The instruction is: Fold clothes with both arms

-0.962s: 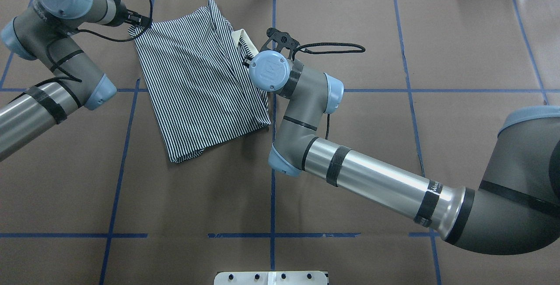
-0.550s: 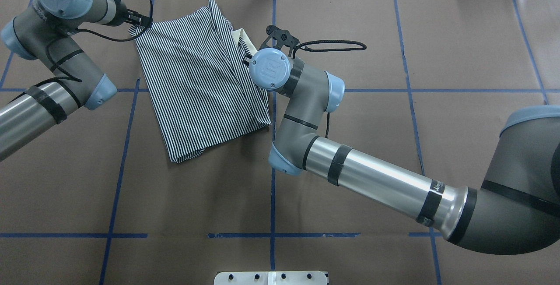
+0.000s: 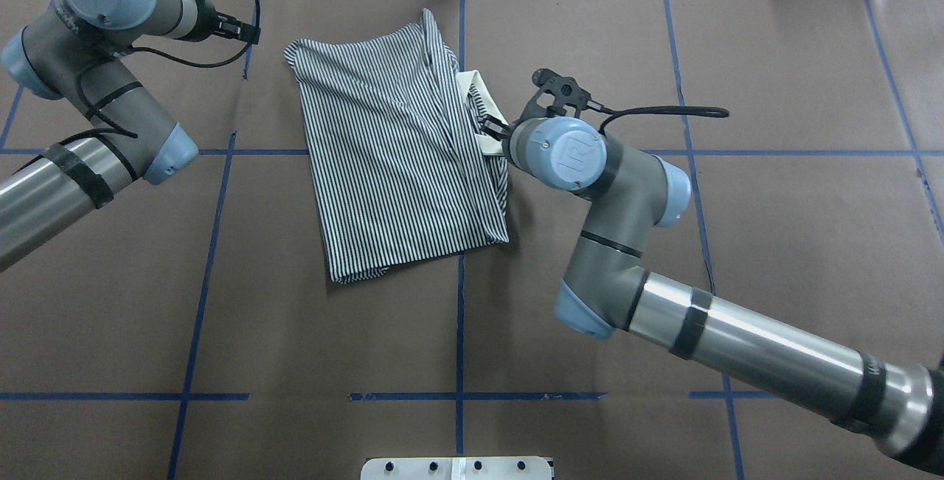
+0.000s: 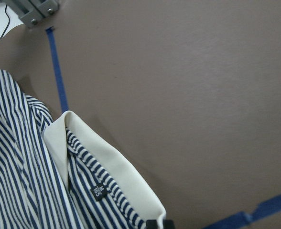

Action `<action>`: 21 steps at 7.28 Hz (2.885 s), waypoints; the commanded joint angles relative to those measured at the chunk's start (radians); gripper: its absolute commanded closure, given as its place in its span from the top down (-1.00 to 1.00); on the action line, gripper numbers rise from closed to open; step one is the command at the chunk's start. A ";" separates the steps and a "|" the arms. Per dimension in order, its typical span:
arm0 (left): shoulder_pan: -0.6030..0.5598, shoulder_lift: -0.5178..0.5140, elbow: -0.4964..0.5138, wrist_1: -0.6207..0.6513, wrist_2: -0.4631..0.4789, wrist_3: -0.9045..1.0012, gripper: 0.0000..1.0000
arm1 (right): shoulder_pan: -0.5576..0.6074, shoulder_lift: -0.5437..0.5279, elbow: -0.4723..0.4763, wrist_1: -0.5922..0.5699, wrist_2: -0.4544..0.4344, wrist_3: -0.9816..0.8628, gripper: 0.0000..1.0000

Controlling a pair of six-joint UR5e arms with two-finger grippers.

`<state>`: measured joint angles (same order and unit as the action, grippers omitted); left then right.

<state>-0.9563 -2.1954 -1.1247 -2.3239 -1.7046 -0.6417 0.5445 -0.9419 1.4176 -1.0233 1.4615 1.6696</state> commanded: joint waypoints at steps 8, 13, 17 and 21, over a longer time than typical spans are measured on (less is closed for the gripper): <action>0.004 -0.001 -0.010 -0.003 -0.001 -0.004 1.00 | -0.112 -0.244 0.392 -0.181 -0.075 -0.089 1.00; 0.005 -0.001 -0.024 -0.005 -0.003 -0.021 1.00 | -0.273 -0.084 0.480 -0.659 -0.072 -0.374 1.00; 0.008 0.000 -0.038 -0.005 -0.003 -0.023 1.00 | -0.299 -0.083 0.422 -0.659 -0.098 -0.610 -0.35; 0.008 0.000 -0.040 -0.005 -0.004 -0.023 1.00 | -0.299 -0.077 0.417 -0.655 -0.089 -0.679 -0.34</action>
<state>-0.9481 -2.1952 -1.1642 -2.3286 -1.7087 -0.6642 0.2455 -1.0219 1.8375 -1.6800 1.3709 0.9968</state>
